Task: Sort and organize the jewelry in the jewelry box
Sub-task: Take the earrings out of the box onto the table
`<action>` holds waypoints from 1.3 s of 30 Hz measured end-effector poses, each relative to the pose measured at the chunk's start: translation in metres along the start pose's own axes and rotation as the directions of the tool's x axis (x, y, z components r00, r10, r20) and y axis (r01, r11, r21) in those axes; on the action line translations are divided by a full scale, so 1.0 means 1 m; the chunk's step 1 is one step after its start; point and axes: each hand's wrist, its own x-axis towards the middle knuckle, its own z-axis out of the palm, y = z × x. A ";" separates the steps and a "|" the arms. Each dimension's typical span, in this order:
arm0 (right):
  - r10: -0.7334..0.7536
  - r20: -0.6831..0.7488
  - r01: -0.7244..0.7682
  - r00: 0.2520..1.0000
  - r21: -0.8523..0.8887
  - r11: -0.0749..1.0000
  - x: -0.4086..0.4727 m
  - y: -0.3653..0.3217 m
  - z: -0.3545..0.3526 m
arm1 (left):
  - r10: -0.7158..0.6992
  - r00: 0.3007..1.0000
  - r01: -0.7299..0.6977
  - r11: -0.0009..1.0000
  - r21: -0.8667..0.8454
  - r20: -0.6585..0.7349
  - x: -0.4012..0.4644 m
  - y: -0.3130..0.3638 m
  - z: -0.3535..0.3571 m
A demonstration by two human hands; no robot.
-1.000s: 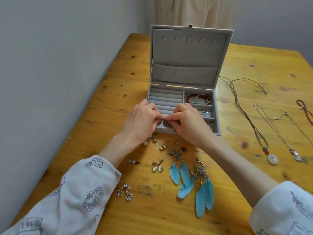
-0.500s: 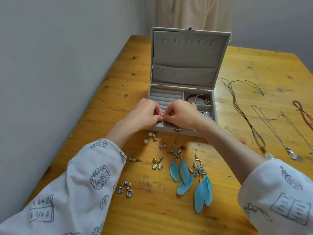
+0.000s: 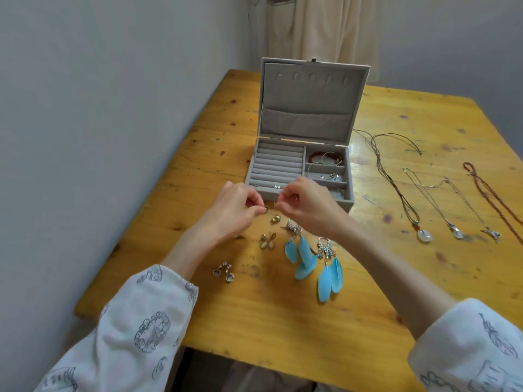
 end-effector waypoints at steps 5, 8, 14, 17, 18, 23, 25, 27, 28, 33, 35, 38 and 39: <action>-0.046 -0.004 0.045 0.999 -0.142 0.989 -0.066 -0.012 0.030 | 0.058 0.997 -0.056 0.997 0.059 -0.043 -0.060 -0.007 0.026; -0.057 -0.028 0.051 0.998 -0.166 0.985 -0.088 -0.012 0.047 | 0.107 0.986 -0.093 0.989 0.112 -0.128 -0.086 -0.013 0.043; -0.018 -0.026 0.013 1.000 -0.198 0.980 -0.097 -0.013 0.062 | 0.081 0.980 -0.057 0.989 0.136 -0.180 -0.100 -0.019 0.053; 0.003 -0.031 -0.009 1.000 -0.170 0.985 -0.098 -0.014 0.063 | 0.078 0.981 -0.054 0.989 0.134 -0.178 -0.100 -0.020 0.054; 0.010 -0.026 -0.014 1.000 -0.167 0.986 -0.098 -0.014 0.063 | 0.075 0.981 -0.052 0.990 0.131 -0.180 -0.099 -0.021 0.054; 0.024 -0.012 -0.026 1.000 -0.140 0.990 -0.097 -0.013 0.060 | 0.062 0.985 -0.043 0.992 0.121 -0.158 -0.098 -0.020 0.055; 0.023 0.000 -0.023 1.000 -0.136 0.990 -0.098 -0.013 0.060 | 0.059 0.987 -0.042 0.992 0.115 -0.149 -0.098 -0.021 0.055; 0.015 0.003 -0.015 1.000 -0.127 0.992 -0.098 -0.012 0.058 | 0.056 0.988 -0.041 0.994 0.105 -0.142 -0.097 -0.022 0.054; 0.015 0.000 -0.015 1.000 -0.118 0.993 -0.098 -0.011 0.057 | 0.055 0.989 -0.041 0.994 0.103 -0.137 -0.097 -0.022 0.053; 0.036 -0.054 -0.038 0.998 -0.042 0.998 -0.083 -0.003 0.043 | 0.056 0.990 -0.041 0.992 0.118 -0.128 -0.083 -0.021 0.041; 0.034 -0.074 -0.037 0.997 -0.038 0.999 -0.071 0.000 0.034 | 0.070 0.992 -0.055 0.989 0.135 -0.109 -0.070 -0.020 0.033; 0.029 -0.120 -0.035 0.992 -0.046 0.998 -0.050 0.005 0.019 | 0.112 0.988 -0.094 0.983 0.159 -0.109 -0.041 -0.016 0.020; 0.039 -0.148 -0.047 0.988 -0.051 0.998 -0.042 0.007 0.015 | 0.125 0.985 -0.103 0.979 0.174 -0.123 -0.030 -0.014 0.016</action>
